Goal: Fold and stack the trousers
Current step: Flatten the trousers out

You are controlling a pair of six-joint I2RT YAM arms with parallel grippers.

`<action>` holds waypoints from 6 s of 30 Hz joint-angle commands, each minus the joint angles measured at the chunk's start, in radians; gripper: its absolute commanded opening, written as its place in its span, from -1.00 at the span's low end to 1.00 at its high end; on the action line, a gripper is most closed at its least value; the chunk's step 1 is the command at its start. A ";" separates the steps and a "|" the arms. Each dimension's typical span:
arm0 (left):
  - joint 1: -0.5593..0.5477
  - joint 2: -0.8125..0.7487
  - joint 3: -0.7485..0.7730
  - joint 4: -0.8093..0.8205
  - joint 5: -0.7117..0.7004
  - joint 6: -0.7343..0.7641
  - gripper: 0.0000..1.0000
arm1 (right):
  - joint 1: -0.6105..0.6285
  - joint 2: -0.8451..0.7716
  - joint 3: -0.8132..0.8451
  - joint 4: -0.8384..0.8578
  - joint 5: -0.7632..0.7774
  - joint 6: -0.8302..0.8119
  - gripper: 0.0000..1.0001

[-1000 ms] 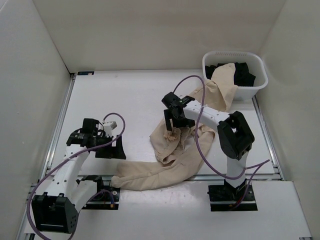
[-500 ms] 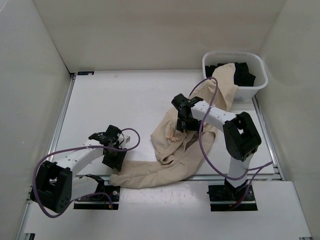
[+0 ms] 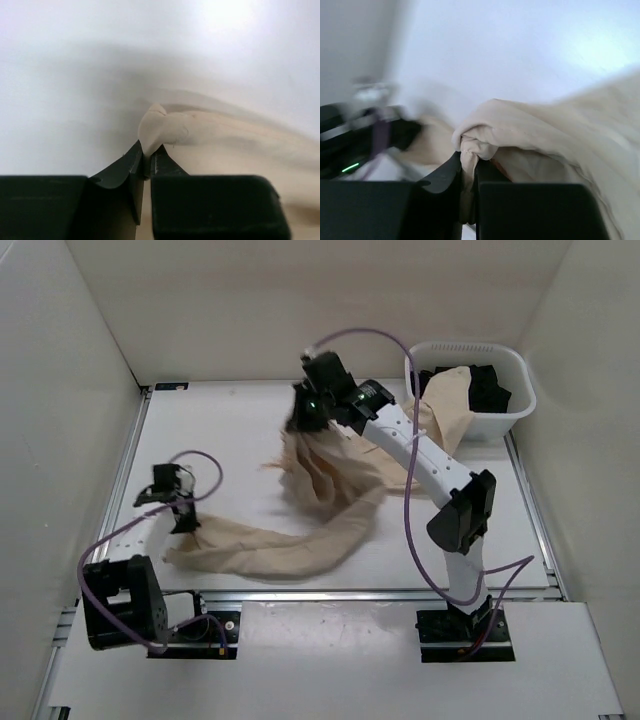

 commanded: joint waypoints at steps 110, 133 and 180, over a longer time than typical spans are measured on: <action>-0.420 0.772 1.177 -0.199 0.041 0.004 -0.65 | 0.108 -0.305 -0.950 0.532 -0.327 -0.270 0.99; 0.169 0.384 1.261 -0.298 0.089 0.004 -0.67 | 0.157 -0.728 -0.600 -0.218 0.907 -0.021 -0.99; 0.598 0.347 1.169 -0.321 0.121 0.004 -0.65 | -0.518 -0.976 -1.102 -0.240 0.665 0.575 -1.00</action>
